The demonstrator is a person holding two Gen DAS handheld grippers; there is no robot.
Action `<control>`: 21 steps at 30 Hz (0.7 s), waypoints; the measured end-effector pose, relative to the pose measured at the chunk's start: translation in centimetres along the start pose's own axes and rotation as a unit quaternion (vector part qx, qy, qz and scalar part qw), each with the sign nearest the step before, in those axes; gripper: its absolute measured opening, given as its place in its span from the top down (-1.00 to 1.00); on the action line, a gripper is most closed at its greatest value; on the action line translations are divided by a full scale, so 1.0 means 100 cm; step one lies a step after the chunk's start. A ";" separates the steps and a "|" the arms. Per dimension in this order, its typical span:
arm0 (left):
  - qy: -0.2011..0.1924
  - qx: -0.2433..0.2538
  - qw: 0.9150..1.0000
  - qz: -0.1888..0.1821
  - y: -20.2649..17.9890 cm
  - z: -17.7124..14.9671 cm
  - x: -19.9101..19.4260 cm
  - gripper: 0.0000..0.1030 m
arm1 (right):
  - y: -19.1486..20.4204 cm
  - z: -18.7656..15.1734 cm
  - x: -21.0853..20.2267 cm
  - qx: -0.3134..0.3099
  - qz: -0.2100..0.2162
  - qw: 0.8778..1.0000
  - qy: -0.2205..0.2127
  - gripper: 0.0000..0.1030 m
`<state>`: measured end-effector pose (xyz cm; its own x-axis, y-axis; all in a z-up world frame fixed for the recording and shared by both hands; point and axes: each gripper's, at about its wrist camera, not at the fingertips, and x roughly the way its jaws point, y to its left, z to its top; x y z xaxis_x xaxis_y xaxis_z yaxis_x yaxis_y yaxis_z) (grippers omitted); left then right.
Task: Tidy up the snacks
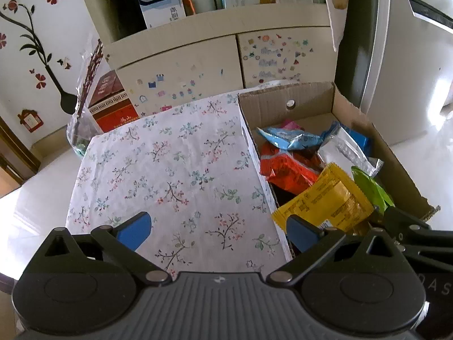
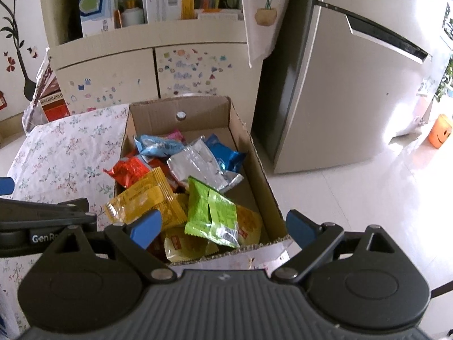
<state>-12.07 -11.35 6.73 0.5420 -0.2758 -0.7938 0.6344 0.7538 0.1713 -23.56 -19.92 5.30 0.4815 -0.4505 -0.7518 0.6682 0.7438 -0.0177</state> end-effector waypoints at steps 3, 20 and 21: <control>0.007 0.000 1.000 0.000 0.000 0.000 0.001 -1.00 | 0.000 0.000 0.001 -0.001 -0.002 1.000 0.006 -0.84; 0.015 0.015 1.000 0.012 -0.001 -0.002 0.001 -1.00 | 0.005 0.000 0.002 -0.014 -0.008 1.000 0.017 -0.84; 0.016 0.015 1.000 0.012 -0.001 -0.001 0.002 -1.00 | 0.005 0.000 0.002 -0.015 -0.009 1.000 0.018 -0.84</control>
<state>-12.09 -11.37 6.48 0.5391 -0.2380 -0.8079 0.6380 0.7416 0.2072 -23.10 -19.61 5.15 0.4492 -0.4460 -0.7741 0.6582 0.7511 -0.0509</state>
